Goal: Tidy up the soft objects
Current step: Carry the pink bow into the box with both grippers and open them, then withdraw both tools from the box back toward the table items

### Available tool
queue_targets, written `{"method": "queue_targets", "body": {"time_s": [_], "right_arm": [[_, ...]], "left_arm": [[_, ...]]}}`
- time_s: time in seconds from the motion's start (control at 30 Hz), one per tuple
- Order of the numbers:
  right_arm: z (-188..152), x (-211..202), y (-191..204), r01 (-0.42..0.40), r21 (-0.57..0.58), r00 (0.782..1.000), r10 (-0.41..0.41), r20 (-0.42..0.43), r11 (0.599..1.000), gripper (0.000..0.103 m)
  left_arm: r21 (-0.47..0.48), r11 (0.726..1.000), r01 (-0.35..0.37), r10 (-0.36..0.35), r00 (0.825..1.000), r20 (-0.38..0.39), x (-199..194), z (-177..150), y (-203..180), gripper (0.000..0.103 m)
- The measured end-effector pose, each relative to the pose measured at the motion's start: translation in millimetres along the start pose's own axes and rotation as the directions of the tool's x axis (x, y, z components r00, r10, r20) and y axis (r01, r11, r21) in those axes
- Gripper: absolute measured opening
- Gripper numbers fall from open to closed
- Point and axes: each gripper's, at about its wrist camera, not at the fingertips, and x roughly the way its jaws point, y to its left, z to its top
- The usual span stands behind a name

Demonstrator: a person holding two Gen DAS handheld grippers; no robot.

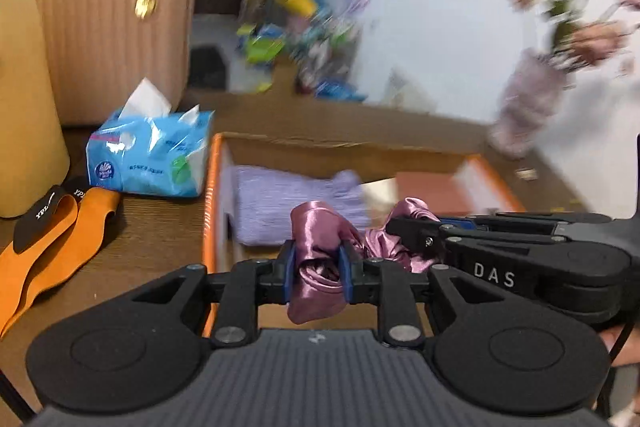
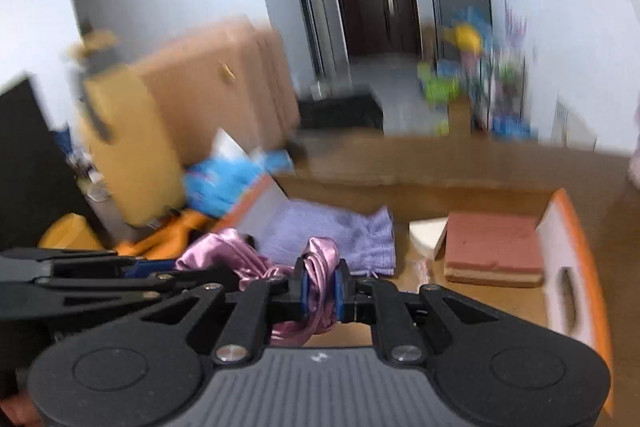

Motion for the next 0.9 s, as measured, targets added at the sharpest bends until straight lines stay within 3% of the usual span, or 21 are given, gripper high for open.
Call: {"method": "queue_targets", "body": {"time_s": [0.13,0.27,0.43,0.5,0.57,0.67,0.73,0.77,0.83,0.9], "right_arm": [[9.2,56.7,-7.6,0.029,0.047,0.991,-0.023,-0.130,0.998,0.020],[5.7,67.1,-8.3,0.053,0.037,0.990,-0.048,-0.131,0.998,0.027],[10.4,31.4,-13.6,0.051,0.038,0.996,-0.048,-0.081,0.998,0.034],[14.5,3.9,-17.3,0.071,0.023,0.997,-0.070,-0.042,0.997,0.038],[15.3,-34.5,-24.1,0.096,0.013,0.995,-0.096,0.011,0.995,0.045],[8.4,-93.7,-36.9,0.144,0.016,0.984,-0.144,0.105,0.990,0.056],[0.6,-129.4,-43.5,0.176,0.025,0.970,-0.178,0.168,0.984,0.072],[-5.2,-148.2,-45.9,0.188,0.029,0.958,-0.190,0.216,0.982,0.078],[-17.6,-179.7,-47.4,0.223,0.036,0.922,-0.223,0.316,0.974,0.103],[-32.3,-206.6,-46.1,0.260,0.025,0.885,-0.249,0.392,0.965,0.103]], "left_arm": [[0.075,0.994,-0.083,0.085,0.996,-0.017,33.8,1.5,3.2,0.029],[0.117,0.987,-0.109,0.108,0.994,0.015,33.1,-3.0,9.3,0.036],[0.118,0.985,-0.123,0.119,0.992,0.042,6.9,3.3,8.3,0.039],[0.125,0.984,-0.125,0.116,0.990,0.081,-18.1,6.1,4.7,0.050],[0.137,0.981,-0.137,0.119,0.984,0.134,-49.3,5.8,1.2,0.069],[0.136,0.975,-0.177,0.143,0.963,0.228,-92.4,-1.2,-1.4,0.079],[0.146,0.968,-0.206,0.159,0.946,0.284,-117.6,-8.6,-2.6,0.086],[0.136,0.966,-0.221,0.167,0.930,0.327,-132.0,-14.3,-2.9,0.092],[0.102,0.962,-0.253,0.194,0.897,0.398,-152.5,-23.6,-4.3,0.098],[0.103,0.958,-0.269,0.198,0.874,0.444,-171.7,-34.2,-10.0,0.098]]}}
